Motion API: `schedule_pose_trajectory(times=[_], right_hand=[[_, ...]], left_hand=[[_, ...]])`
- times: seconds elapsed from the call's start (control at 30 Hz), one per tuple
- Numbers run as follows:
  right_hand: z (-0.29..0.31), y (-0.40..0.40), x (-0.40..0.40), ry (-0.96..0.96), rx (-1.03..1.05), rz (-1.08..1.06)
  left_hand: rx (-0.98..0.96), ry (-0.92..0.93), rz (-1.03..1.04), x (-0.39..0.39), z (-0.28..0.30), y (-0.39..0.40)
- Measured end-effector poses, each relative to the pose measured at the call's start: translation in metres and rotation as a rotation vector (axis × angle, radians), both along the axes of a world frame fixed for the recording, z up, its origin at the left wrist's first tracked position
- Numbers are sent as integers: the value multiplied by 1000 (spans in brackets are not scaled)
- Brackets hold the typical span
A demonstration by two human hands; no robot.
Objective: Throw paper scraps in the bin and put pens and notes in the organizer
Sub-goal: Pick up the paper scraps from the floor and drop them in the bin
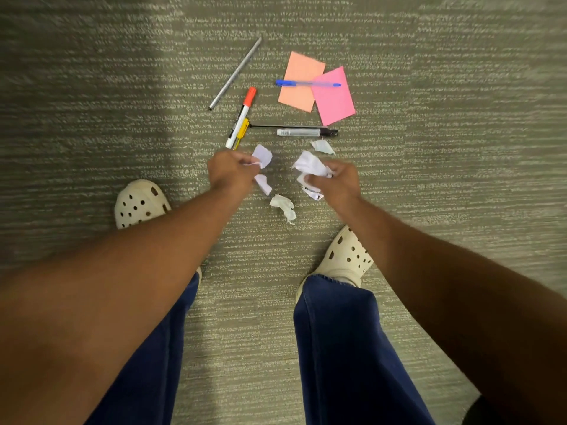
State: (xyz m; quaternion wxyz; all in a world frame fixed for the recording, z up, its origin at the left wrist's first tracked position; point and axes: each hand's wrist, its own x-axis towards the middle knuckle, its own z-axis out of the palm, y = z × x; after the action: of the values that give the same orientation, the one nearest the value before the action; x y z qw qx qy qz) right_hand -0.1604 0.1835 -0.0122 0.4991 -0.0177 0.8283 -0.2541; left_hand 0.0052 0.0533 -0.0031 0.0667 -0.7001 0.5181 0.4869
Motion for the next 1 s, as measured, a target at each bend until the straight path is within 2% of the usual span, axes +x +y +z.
schedule_pose_trajectory(times=[0.2,0.5,0.77,1.0], right_hand=[[66,-30,10,-255,-130,-261],[177,-128,22,-366,-273,-354],[268,-238,29,-384,-329,-362],[311,-385,22,-383,-365,-408]], left_hand=[[118,105,383,11,53,-28],[110,264,753,17,164,-103],[70,421,887,24,264,-207],[69,515,927,4,313,-318]])
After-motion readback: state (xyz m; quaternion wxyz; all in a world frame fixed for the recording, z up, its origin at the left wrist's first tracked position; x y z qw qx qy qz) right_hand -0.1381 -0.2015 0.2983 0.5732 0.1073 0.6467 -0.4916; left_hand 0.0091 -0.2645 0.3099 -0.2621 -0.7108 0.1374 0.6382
